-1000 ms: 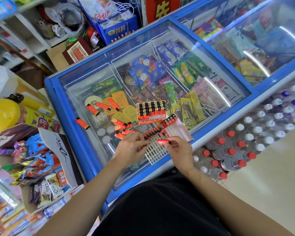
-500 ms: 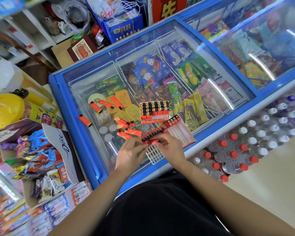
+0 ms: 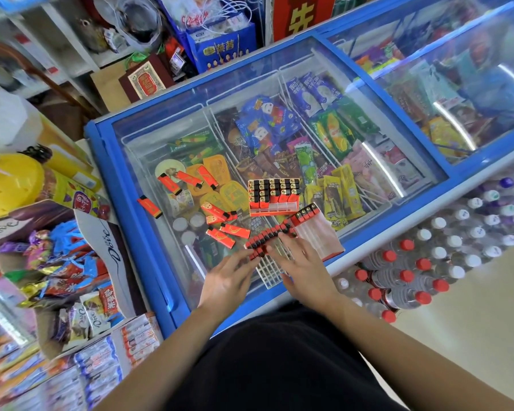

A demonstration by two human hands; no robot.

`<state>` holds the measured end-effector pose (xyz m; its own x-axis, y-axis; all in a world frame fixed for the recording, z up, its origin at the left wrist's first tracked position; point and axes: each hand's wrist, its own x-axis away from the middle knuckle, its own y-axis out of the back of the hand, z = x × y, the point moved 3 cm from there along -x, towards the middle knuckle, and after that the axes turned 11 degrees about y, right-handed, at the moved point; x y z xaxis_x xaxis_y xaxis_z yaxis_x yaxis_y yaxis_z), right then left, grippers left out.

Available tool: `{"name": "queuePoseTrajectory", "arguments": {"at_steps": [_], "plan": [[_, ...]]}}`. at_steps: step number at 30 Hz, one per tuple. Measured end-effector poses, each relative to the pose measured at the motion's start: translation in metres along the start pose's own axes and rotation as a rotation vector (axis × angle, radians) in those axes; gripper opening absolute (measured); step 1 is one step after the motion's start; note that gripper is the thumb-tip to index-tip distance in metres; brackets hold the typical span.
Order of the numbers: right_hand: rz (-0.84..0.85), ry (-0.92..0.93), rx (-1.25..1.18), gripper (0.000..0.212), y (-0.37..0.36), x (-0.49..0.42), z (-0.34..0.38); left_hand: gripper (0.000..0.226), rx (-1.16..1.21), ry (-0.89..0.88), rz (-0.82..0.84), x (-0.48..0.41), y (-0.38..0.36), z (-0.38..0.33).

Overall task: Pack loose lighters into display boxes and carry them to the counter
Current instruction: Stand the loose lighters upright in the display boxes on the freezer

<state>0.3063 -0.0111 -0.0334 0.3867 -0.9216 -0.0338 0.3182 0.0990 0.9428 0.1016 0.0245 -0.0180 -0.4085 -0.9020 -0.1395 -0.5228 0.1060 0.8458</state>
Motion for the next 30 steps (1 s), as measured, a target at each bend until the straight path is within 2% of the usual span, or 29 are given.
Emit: {"name": "queuePoseTrajectory", "arguments": {"at_steps": [3, 8, 11, 14, 16, 18, 21, 23, 27, 30], "plan": [[0.126, -0.056, 0.084, 0.085, -0.003, 0.002, 0.009, 0.036, -0.023, 0.016, 0.038, 0.002, 0.000, 0.000], [0.117, -0.117, 0.026, 0.087, 0.002, -0.007, 0.016, 0.042, -0.012, 0.063, 0.105, 0.003, 0.000, 0.003], [0.113, -0.123, -0.029, 0.083, 0.005, -0.011, 0.015, 0.040, 0.110, 0.196, 0.018, 0.000, 0.008, 0.021], [0.100, -0.126, -0.068, 0.078, 0.007, -0.012, 0.015, 0.046, 0.040, 0.349, -0.012, -0.019, 0.015, 0.053], [0.095, -0.148, -0.107, 0.073, 0.009, -0.012, 0.013, 0.062, -0.108, 0.344, 0.112, -0.040, 0.011, 0.067], [0.103, -0.157, -0.136, 0.067, 0.012, -0.014, 0.010, 0.079, -0.283, 0.306, 0.320, -0.059, 0.003, 0.075], [0.107, -0.149, -0.130, 0.058, 0.017, -0.018, 0.008, 0.090, -0.403, 0.316, 0.513, -0.079, -0.011, 0.087], [0.096, -0.157, -0.127, 0.052, 0.020, -0.020, 0.007, 0.088, -0.402, 0.340, 0.534, -0.084, -0.012, 0.091], [-0.038, -0.168, -0.133, 0.036, 0.027, -0.027, 0.007, 0.071, -0.352, 0.311, 0.396, -0.080, -0.002, 0.090], [-0.098, -0.172, -0.111, 0.027, 0.032, -0.037, 0.010, 0.066, -0.298, 0.311, 0.370, -0.070, 0.000, 0.091]]}}
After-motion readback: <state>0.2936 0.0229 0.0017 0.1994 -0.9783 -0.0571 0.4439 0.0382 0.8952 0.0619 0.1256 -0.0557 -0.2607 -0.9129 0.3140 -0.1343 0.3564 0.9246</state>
